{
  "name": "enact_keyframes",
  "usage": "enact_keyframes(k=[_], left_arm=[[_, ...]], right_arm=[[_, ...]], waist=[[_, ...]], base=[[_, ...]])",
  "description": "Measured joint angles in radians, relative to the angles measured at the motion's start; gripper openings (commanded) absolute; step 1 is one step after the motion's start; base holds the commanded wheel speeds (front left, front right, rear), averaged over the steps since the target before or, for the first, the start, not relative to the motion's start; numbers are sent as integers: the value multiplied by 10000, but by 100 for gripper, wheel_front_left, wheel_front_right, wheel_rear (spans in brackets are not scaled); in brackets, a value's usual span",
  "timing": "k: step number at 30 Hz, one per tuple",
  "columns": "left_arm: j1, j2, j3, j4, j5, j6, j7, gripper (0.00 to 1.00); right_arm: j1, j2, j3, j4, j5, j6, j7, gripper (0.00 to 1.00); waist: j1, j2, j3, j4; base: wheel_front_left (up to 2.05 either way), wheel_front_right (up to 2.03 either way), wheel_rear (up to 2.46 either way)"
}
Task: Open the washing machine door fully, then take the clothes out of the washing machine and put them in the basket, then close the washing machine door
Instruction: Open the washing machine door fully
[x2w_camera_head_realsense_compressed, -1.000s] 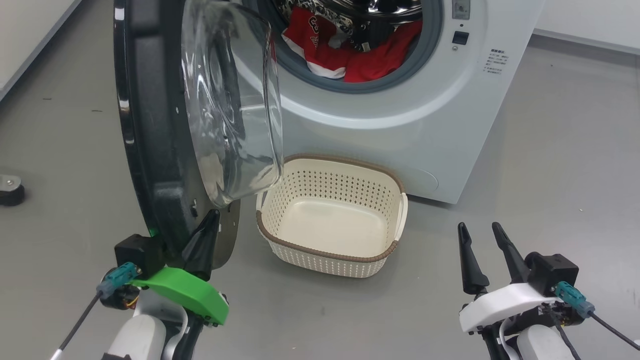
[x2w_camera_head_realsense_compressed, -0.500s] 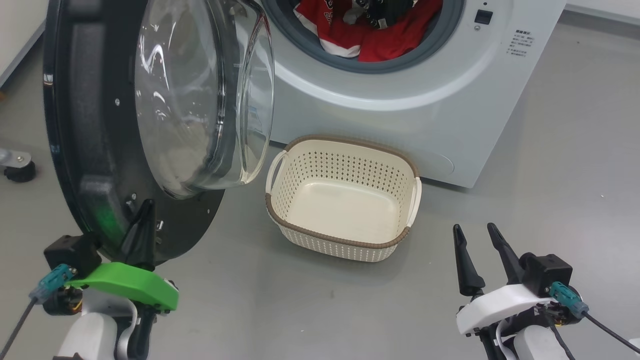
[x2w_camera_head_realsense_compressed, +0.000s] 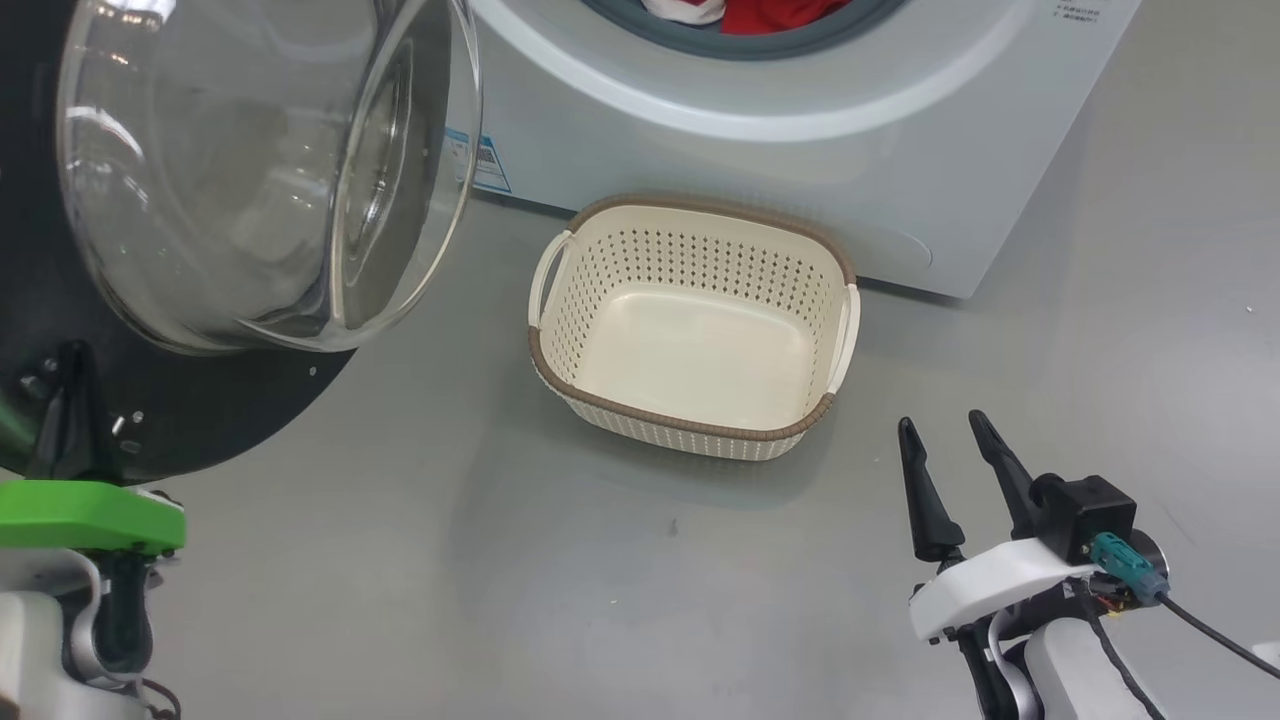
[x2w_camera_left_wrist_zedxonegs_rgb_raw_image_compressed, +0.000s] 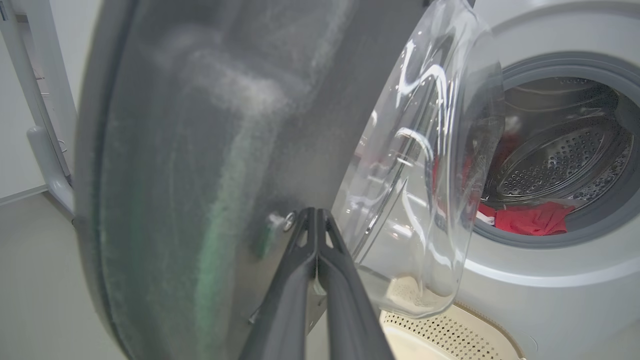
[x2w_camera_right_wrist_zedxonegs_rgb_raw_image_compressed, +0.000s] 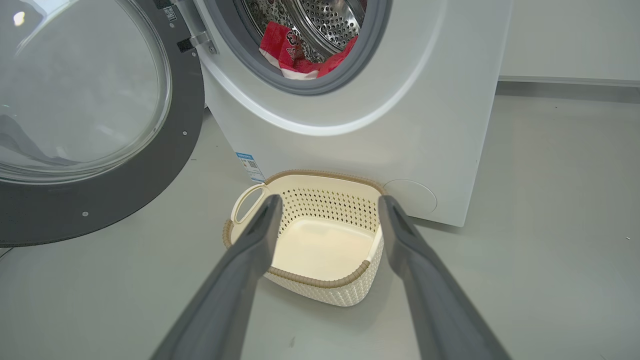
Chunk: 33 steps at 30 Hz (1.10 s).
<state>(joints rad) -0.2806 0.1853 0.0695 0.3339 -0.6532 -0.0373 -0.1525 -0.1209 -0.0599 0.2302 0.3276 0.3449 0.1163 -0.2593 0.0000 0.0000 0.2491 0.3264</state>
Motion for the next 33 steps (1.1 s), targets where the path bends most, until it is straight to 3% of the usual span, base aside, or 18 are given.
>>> enact_keyframes(k=[24, 33], left_arm=[[-1802, 1154, 1822, 1494, -1540, -209, 105, 0], [-2238, 1444, 1856, 2125, -1561, -316, 86, 0]], right_arm=[[-838, -416, -52, -138, -453, -54, 0, 100], [-1127, -554, -140, -90, -476, -56, 0, 100]], waist=[[0, 0, 1922, -333], [1, 0, 2197, -310]], base=[[0, 0, 0], [0, 0, 0]])
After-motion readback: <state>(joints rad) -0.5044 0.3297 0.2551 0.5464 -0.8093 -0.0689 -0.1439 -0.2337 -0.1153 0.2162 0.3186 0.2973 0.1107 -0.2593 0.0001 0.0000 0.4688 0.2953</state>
